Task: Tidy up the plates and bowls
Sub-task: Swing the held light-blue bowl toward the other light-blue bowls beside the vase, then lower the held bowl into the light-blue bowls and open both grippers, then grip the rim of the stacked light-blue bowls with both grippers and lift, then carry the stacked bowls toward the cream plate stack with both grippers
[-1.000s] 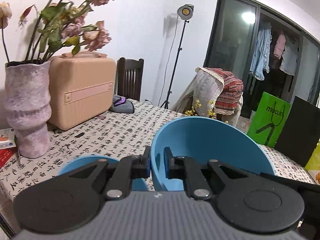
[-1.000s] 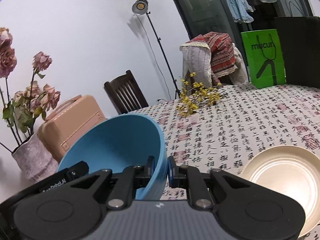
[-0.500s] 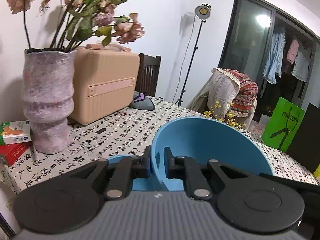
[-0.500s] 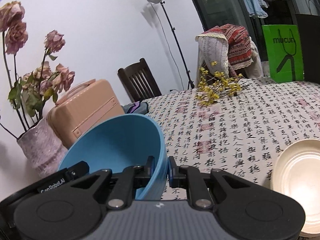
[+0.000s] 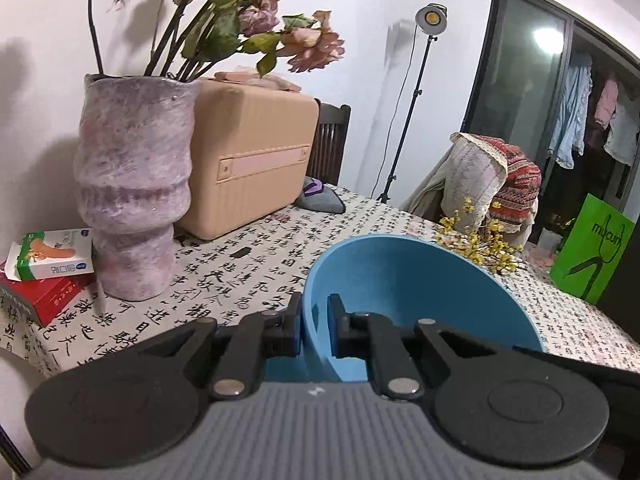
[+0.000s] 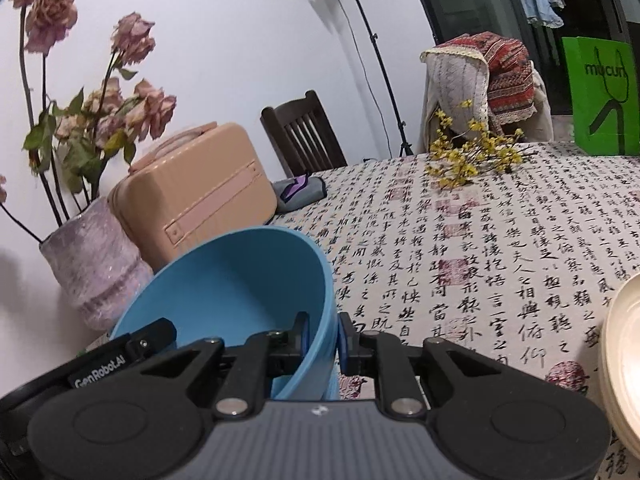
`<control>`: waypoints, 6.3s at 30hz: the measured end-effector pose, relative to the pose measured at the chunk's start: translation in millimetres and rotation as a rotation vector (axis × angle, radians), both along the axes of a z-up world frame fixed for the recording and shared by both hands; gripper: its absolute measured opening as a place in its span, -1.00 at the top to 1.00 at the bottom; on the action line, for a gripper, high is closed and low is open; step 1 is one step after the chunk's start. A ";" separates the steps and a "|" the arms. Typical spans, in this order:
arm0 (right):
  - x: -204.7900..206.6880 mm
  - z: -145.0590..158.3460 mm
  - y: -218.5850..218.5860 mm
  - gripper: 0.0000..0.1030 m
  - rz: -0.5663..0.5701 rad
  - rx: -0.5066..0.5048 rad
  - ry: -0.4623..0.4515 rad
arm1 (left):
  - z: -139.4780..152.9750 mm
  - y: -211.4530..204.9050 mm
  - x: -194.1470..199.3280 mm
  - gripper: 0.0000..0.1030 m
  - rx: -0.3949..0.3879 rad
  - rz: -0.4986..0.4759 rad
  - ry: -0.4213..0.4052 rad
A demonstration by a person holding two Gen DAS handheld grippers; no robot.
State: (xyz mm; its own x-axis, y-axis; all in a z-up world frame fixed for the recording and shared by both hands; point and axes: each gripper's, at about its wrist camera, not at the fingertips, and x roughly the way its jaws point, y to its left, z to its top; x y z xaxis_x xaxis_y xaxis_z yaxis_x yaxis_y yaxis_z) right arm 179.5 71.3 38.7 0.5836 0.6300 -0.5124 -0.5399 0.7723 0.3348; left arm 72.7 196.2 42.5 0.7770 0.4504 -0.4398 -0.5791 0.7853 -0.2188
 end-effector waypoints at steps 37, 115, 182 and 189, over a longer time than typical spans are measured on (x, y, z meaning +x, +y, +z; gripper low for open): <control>-9.1 -17.9 -19.3 -0.84 0.043 0.061 -0.191 | -9.9 22.2 -24.0 -1.00 0.029 -0.064 -0.059; 60.9 -42.3 4.1 -1.00 0.144 -0.004 0.430 | -36.9 69.2 29.3 -1.00 -0.287 -0.193 0.168; 45.7 -48.5 12.2 0.29 0.103 -0.142 0.512 | -50.4 25.7 39.9 0.08 -0.255 -0.176 0.297; 44.4 -39.7 -2.2 0.29 0.089 -0.132 0.498 | -43.5 13.5 42.8 0.07 -0.246 -0.189 0.286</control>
State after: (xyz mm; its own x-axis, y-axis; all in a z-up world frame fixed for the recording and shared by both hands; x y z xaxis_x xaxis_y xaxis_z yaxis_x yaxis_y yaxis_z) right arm 223.9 69.1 -1.0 0.1965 0.5770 -0.7928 -0.4053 0.7840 0.4702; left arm 115.5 209.7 -1.0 0.6668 0.1666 -0.7264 -0.4947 0.8279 -0.2643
